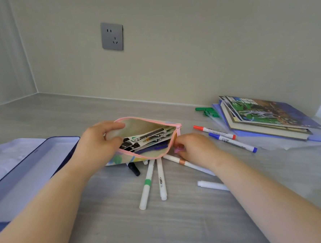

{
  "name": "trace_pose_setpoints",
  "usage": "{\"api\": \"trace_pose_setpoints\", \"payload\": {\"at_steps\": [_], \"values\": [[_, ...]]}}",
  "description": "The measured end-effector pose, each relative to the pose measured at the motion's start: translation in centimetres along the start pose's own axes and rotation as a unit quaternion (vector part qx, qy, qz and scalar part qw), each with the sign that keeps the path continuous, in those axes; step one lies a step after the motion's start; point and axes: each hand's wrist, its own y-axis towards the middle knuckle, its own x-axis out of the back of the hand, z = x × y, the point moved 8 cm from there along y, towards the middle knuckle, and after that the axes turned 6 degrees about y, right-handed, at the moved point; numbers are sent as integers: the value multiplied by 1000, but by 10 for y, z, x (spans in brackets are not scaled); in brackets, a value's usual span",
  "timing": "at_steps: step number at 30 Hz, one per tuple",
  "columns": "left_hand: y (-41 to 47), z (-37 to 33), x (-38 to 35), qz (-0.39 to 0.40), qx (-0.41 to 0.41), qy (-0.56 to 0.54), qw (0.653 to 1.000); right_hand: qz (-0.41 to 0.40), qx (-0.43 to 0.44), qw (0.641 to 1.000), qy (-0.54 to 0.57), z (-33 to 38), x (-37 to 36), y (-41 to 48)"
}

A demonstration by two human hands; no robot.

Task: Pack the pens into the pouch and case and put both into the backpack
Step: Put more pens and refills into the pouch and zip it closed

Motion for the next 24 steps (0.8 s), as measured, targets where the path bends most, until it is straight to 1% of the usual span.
{"api": "trace_pose_setpoints", "payload": {"at_steps": [2,3,4,5,6,7,8,9,10,12,13,14,19,21,22,24], "values": [[0,0,0,14,-1,-2,1000,0,12,1000,-6,-1,1,-2],[0,0,0,20,-5,-2,1000,-10,13,1000,14,-3,6,-3],[0,-2,0,23,-10,-3,1000,-34,3,998,61,-7,15,-5],[0,-2,1,24,-13,-6,1000,-75,-19,988,131,-10,28,-6],[0,-3,1,25,-13,-12,1000,-127,-38,968,213,-13,44,-6],[0,-3,2,26,-10,-17,999,-183,-35,942,280,-11,62,-7],[0,-4,1,29,-9,-21,999,-221,-21,922,317,-5,74,-7],[0,-4,1,33,-9,-23,999,-233,1,916,327,6,80,-6],[0,-4,0,37,-8,-26,999,-234,27,924,301,21,81,-5],[0,-3,0,40,-4,-30,999,-223,73,959,159,54,71,-4],[0,-2,0,40,-3,-31,999,-225,94,965,97,66,64,-3],[0,-2,1,38,-4,-31,999,-225,106,966,67,73,57,0],[2,1,1,36,-11,-33,999,-193,121,973,33,79,29,18],[4,2,3,33,-6,-33,999,-196,132,970,55,77,35,17],[5,3,4,31,-3,-39,999,-216,138,964,74,73,43,13],[6,5,7,23,2,-53,998,-295,125,941,107,55,64,3]]}}
